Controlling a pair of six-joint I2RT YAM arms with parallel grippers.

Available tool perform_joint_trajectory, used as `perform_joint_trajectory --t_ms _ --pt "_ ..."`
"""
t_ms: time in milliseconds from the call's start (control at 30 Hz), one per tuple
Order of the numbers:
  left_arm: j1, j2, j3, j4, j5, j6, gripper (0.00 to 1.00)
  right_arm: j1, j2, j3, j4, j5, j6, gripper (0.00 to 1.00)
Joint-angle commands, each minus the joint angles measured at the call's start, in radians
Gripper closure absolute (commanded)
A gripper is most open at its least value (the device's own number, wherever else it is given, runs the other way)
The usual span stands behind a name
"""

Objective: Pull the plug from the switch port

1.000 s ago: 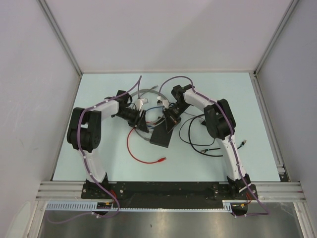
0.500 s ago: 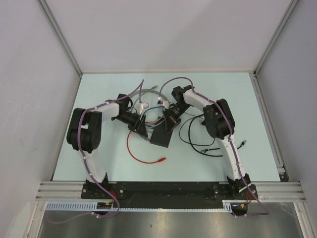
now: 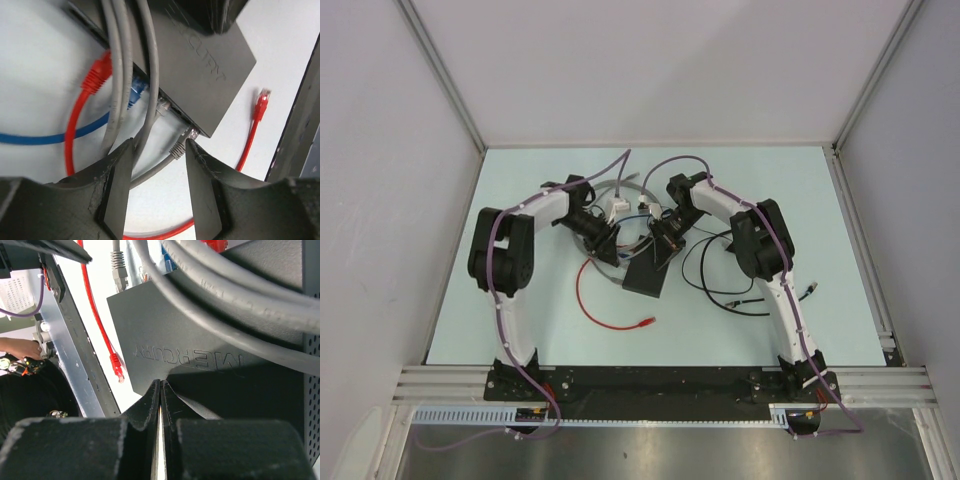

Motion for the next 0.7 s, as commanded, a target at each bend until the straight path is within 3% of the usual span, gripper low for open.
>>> perform_joint_trajectory --t_ms 0,367,667 --pt "-0.043 0.046 0.050 -0.164 -0.012 0.229 0.49 -0.003 0.026 0.010 0.015 0.052 -0.005 0.95" --pt "-0.098 0.089 0.091 -0.194 -0.025 0.297 0.55 -0.003 0.026 0.007 0.014 0.066 0.000 0.95" --pt "-0.067 -0.264 -0.123 0.238 -0.129 0.053 0.53 -0.008 0.026 0.005 0.018 0.074 0.001 0.94"
